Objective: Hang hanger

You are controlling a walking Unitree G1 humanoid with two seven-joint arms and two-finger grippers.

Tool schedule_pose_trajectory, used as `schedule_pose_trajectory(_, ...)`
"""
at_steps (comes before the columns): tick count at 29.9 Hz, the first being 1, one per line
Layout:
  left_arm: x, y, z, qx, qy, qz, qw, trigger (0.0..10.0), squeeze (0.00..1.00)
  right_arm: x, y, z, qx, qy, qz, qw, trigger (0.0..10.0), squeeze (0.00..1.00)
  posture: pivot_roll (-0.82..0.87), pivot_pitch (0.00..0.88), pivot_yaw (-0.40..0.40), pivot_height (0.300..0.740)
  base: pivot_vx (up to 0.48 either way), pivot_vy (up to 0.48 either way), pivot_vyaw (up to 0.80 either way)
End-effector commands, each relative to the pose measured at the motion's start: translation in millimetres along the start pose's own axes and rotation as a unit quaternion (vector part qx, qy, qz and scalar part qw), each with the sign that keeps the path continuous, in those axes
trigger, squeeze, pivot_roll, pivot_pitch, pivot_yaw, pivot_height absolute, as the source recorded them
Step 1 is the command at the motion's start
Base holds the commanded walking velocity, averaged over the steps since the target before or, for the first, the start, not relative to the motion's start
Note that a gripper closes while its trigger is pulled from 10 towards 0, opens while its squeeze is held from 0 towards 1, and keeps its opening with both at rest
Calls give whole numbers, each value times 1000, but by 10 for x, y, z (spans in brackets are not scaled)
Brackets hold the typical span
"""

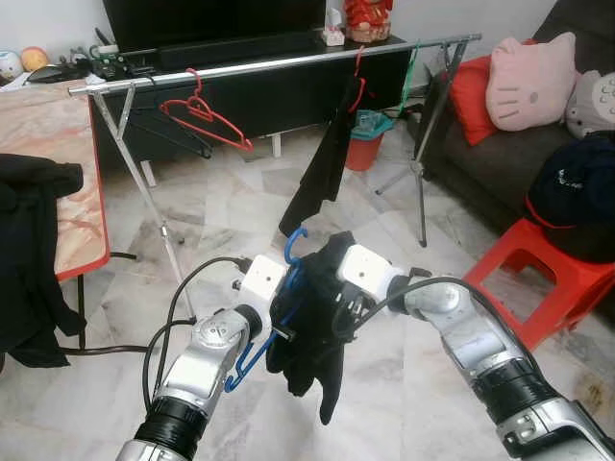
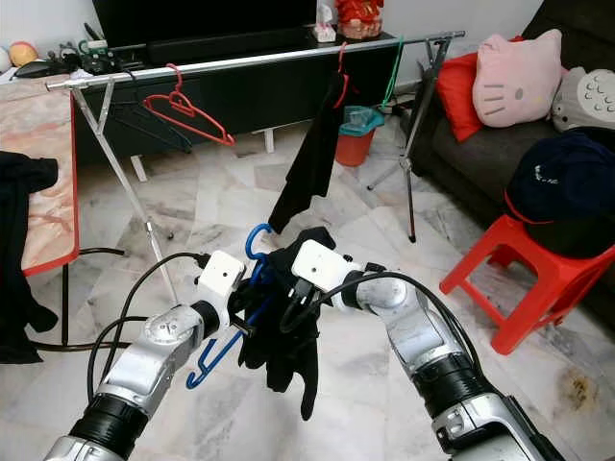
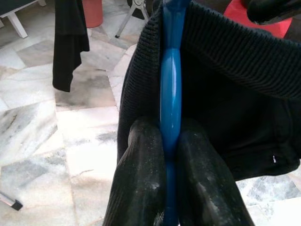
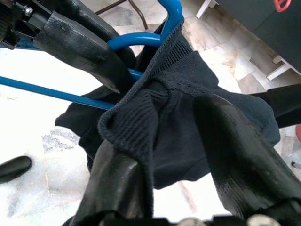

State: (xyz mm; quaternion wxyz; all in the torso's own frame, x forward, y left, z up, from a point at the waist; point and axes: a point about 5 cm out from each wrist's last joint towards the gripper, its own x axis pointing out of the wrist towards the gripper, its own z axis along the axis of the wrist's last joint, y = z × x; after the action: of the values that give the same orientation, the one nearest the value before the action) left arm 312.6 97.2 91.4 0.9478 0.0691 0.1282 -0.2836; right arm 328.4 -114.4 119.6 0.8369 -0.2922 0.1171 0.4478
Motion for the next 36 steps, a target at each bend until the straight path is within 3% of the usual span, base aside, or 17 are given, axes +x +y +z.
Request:
schedule_pose_trajectory(1, -10, 127, 154, 6, -37, 31, 999, 10000, 0, 11, 83, -5, 0, 2, 28, 1000, 10000, 1000, 50, 0, -37, 740, 0, 0, 0)
schedule_pose_trajectory(12, -23, 195, 136, 0, -37, 49, 998, 10000, 0, -74, 179, -132, -34, 47, 70, 996, 10000, 1000, 41, 0, -37, 740, 0, 0, 0)
schedule_pose_trajectory(17, -27, 194, 129, 1, -36, 47, 998, 10000, 0, -89, 162, -208, -44, 71, 61, 995, 10000, 1000, 42, 0, -38, 740, 0, 0, 0)
schedule_pose_trajectory(25, -49, 233, 149, 3, -46, 52, 998, 10000, 0, -102, 46, -100, -37, 34, 24, 998, 10000, 1000, 42, 0, -38, 740, 0, 0, 0)
schedule_pose_trajectory(26, -60, 232, 148, 7, -47, 41, 998, 10000, 0, -116, -1, -89, -42, 29, 10, 999, 10000, 98, 42, 0, -38, 740, 0, 0, 0)
schedule_pose_trajectory(27, -60, 232, 148, 7, -47, 41, 998, 10000, 0, -116, -1, -89, -42, 29, 10, 999, 10000, 98, 42, 0, -38, 740, 0, 0, 0)
schedule_pose_trajectory(28, -69, 228, 143, 10, -46, 32, 998, 10000, 0, -130, -36, -85, -46, 27, 0, 999, 10000, 0, 42, 0, -38, 740, 0, 0, 0)
schedule_pose_trajectory(30, -121, 191, 106, 34, -39, -13, 999, 10000, 0, -215, -210, -23, -61, 9, -41, 997, 10000, 0, 42, 0, -38, 740, 0, 0, 0)
schedule_pose_trajectory(36, -209, 154, -61, 72, -5, -58, 996, 10000, 0, -384, -294, 33, -79, -9, -7, 997, 10000, 0, 33, 0, -32, 740, 0, 0, 0)
